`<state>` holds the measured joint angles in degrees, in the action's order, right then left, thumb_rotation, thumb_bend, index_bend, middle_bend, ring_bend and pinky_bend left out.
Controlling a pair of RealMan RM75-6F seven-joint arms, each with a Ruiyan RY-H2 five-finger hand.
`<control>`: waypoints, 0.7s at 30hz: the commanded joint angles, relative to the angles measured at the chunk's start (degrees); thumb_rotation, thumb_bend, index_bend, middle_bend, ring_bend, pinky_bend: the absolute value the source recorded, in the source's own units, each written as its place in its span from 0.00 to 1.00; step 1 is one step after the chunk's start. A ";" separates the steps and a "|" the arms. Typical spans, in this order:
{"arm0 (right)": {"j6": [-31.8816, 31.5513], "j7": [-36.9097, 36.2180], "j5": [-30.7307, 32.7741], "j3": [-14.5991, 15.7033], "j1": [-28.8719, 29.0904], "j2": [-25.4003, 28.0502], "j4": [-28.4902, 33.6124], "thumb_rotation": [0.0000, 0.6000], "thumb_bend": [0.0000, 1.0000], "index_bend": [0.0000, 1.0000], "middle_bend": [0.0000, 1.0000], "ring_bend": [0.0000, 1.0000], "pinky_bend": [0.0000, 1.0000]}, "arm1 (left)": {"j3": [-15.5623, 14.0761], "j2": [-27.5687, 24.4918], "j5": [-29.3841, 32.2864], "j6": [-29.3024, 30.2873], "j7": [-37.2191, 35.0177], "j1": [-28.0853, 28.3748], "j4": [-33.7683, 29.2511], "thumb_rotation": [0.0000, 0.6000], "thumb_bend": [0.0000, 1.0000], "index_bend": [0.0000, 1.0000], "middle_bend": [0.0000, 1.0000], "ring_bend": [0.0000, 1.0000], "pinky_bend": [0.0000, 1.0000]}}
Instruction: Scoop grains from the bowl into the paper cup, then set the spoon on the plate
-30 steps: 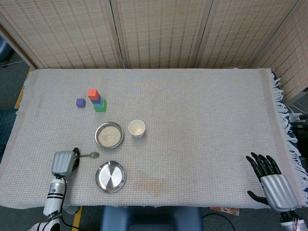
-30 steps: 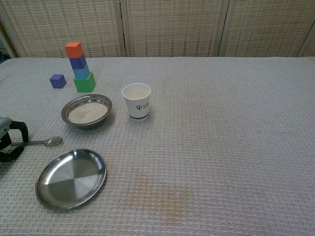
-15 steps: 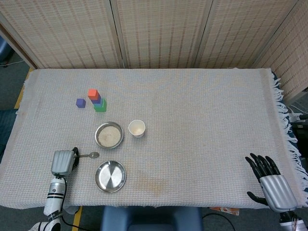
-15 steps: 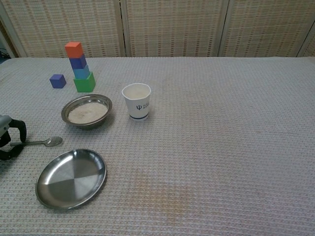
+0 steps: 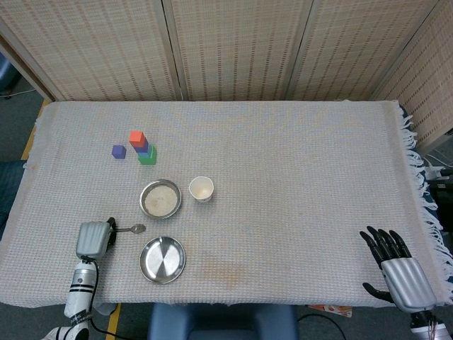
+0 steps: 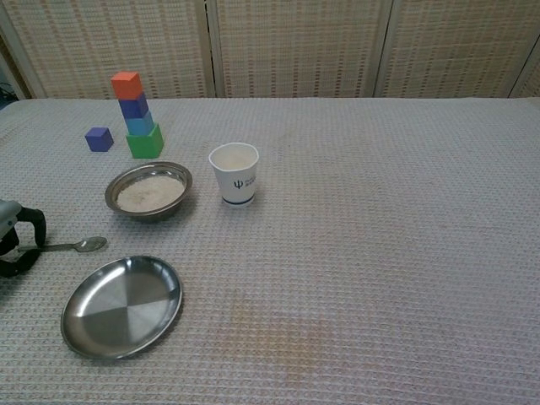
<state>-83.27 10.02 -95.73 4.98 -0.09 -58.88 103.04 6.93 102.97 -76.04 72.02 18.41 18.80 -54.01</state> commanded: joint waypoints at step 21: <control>0.33 0.19 0.00 0.19 0.08 0.08 0.25 1.00 0.04 0.00 0.00 0.00 0.00 | -0.06 -0.92 0.96 -0.87 2.08 0.10 -1.86 1.00 0.40 0.48 1.00 1.00 1.00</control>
<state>-82.94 10.21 -95.73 5.16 -0.02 -58.79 103.30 6.86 102.09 -75.16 71.23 20.42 18.86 -55.82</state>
